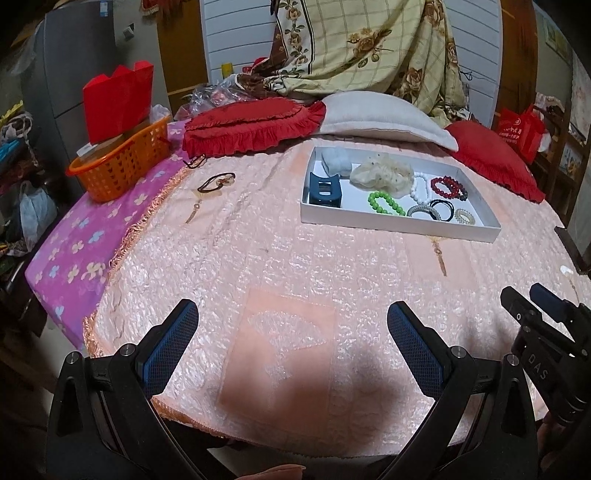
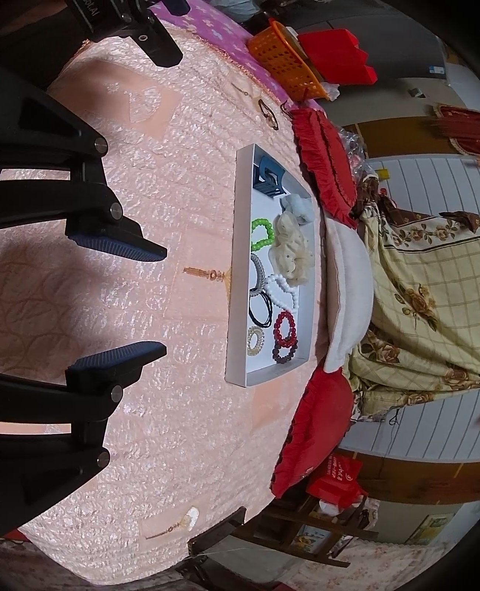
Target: Organize jewelry
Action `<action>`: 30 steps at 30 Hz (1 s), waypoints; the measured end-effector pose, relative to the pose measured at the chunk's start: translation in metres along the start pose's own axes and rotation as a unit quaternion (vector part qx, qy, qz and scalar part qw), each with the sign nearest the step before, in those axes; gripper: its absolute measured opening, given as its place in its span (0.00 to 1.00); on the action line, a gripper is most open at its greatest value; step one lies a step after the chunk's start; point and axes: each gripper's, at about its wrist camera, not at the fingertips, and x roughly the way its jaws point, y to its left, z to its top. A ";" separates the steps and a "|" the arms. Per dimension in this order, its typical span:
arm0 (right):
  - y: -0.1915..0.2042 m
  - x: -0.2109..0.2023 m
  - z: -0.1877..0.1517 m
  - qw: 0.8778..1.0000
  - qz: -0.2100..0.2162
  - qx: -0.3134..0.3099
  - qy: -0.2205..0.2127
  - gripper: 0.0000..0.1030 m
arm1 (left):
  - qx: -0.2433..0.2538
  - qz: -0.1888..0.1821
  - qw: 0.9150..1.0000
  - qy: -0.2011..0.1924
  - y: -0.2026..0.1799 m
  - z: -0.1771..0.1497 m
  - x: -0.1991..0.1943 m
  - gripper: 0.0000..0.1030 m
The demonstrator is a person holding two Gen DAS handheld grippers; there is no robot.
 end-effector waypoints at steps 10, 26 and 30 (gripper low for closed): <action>0.004 0.000 -0.001 1.000 0.001 -0.005 0.000 0.42 | -0.002 -0.009 1.000 0.016 -0.001 -0.001 0.006 0.99; -0.002 0.012 -0.003 1.000 0.004 0.009 0.016 0.42 | 0.004 -0.002 0.999 0.040 -0.004 -0.003 0.020 0.99; -0.002 0.011 -0.002 1.000 0.005 0.010 0.014 0.42 | 0.005 -0.001 0.999 0.046 -0.005 -0.004 0.023 0.99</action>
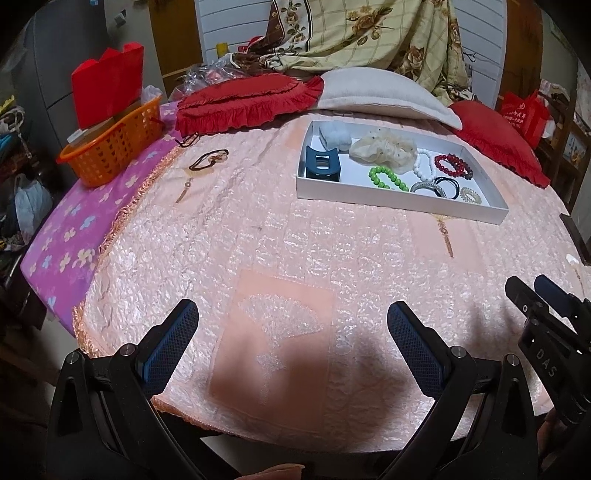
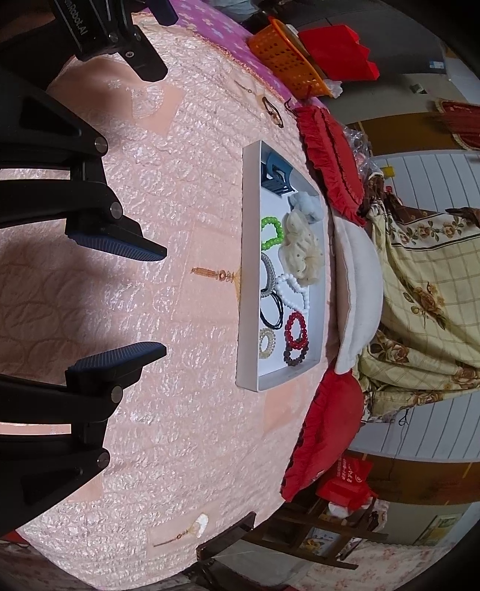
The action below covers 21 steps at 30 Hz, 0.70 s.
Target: Organize jewelry
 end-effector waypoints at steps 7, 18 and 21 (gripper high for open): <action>0.000 -0.001 0.000 1.000 -0.001 0.000 -0.005 0.42 | -0.001 -0.004 1.000 0.010 -0.001 -0.001 0.005 0.99; 0.002 0.009 -0.003 1.000 -0.001 -0.007 0.016 0.42 | -0.006 -0.009 1.000 0.020 0.001 -0.003 0.011 0.99; 0.001 0.009 -0.003 1.000 0.000 -0.006 0.016 0.42 | -0.006 -0.012 1.000 0.019 0.001 -0.003 0.011 0.99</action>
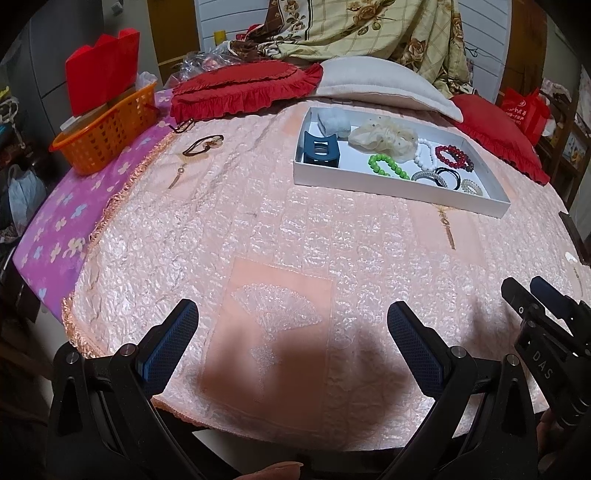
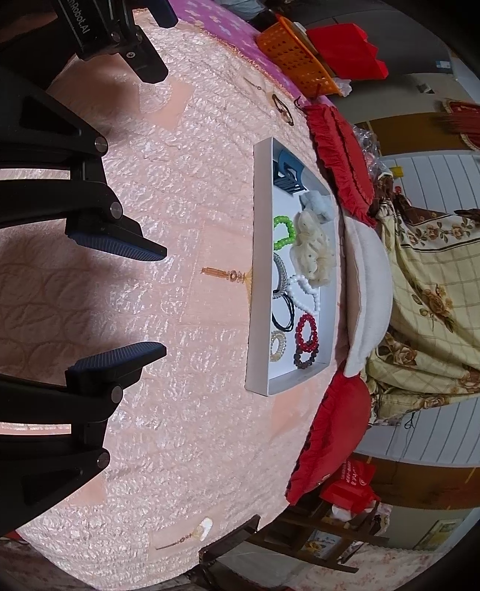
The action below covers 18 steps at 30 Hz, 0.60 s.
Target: Organize jewelry
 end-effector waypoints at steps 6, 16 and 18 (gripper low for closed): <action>0.001 -0.001 0.000 1.000 -0.001 -0.002 -0.005 0.42 | 0.002 -0.001 1.000 0.002 -0.002 -0.001 0.002 0.99; -0.001 0.001 -0.001 1.000 0.000 0.000 -0.003 0.42 | 0.002 -0.004 1.000 0.003 -0.002 -0.002 0.004 0.99; 0.000 0.000 -0.002 1.000 0.002 -0.001 -0.005 0.42 | 0.002 -0.008 1.000 0.004 -0.002 -0.002 0.004 0.99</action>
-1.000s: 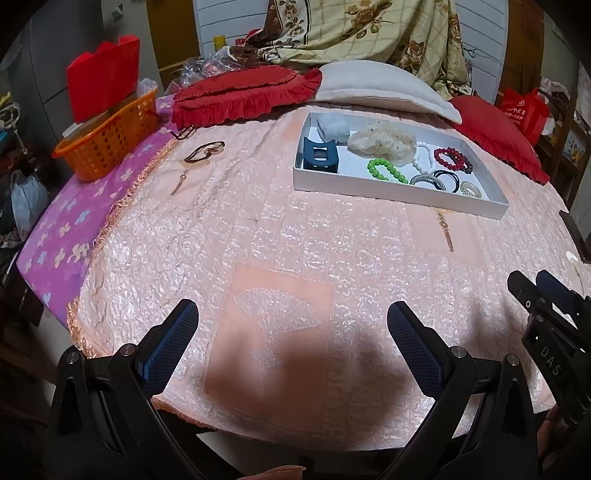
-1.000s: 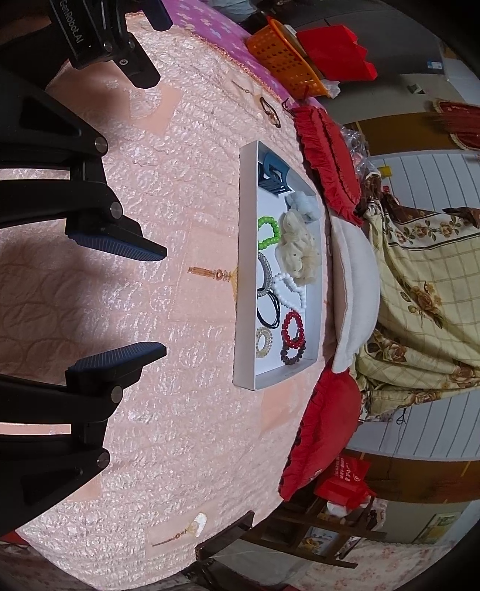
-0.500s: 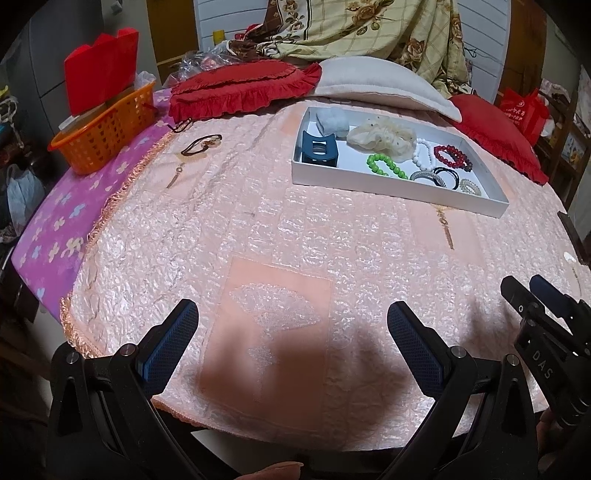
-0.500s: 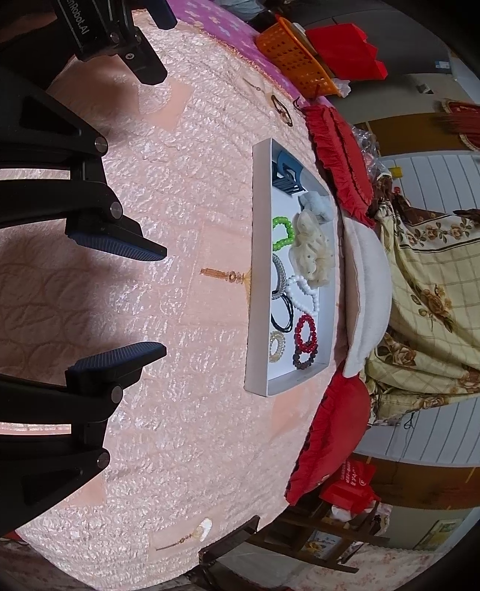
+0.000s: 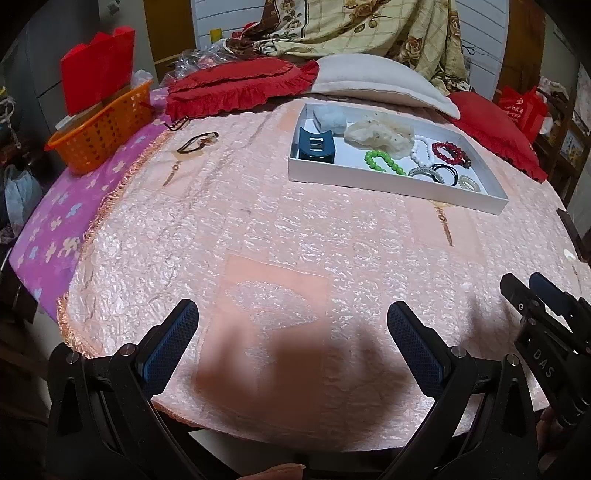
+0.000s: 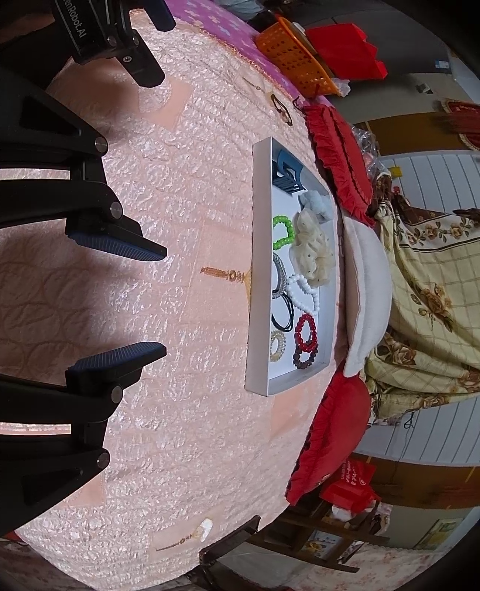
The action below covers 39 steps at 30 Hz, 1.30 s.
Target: Organize jewelry
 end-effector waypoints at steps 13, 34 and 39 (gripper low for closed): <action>-0.001 0.003 0.011 1.000 -0.010 -0.009 -0.006 0.42 | -0.013 0.035 0.999 -0.040 0.023 0.018 -0.004 0.99; 0.003 0.028 0.034 1.000 -0.004 -0.018 -0.002 0.43 | -0.003 -0.029 1.000 -0.008 0.009 0.044 0.024 0.99; 0.009 0.031 0.027 1.000 -0.003 -0.030 0.001 0.43 | -0.010 -0.022 1.000 0.007 0.008 0.039 0.032 0.99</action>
